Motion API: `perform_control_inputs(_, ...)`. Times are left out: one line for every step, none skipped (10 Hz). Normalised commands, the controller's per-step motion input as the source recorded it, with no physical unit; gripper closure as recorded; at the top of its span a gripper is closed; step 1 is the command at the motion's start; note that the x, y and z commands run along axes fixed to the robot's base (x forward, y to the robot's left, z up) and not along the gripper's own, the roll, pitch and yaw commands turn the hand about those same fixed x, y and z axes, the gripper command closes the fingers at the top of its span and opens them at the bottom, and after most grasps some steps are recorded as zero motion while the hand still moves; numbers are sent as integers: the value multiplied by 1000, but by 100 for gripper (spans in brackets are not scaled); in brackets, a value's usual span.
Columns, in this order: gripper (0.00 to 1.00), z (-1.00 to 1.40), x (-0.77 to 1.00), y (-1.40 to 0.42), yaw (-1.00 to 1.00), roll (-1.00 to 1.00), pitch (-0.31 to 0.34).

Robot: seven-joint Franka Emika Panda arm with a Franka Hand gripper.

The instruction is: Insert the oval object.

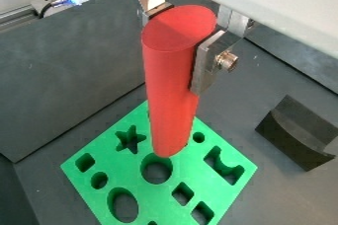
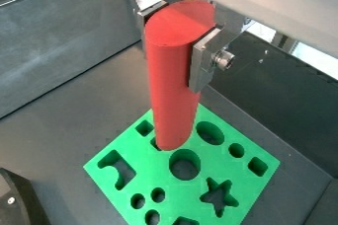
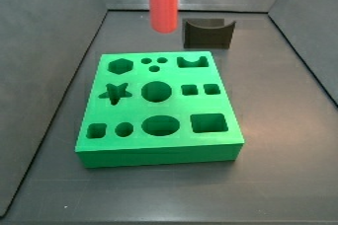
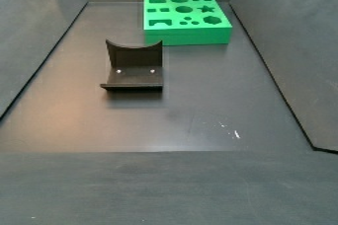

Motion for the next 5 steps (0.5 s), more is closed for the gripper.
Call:
perform_control_inputs(100,-29,0,-203,-966,0,-19)
perform_control_inputs(100,-43,6,-214,-974,0,-9)
perform_control_inputs(100,-120,3,-320,-911,0,0)
perform_control_inputs(100,-183,0,-414,-823,0,-19)
perform_control_inputs(100,-237,0,-460,-789,0,-40)
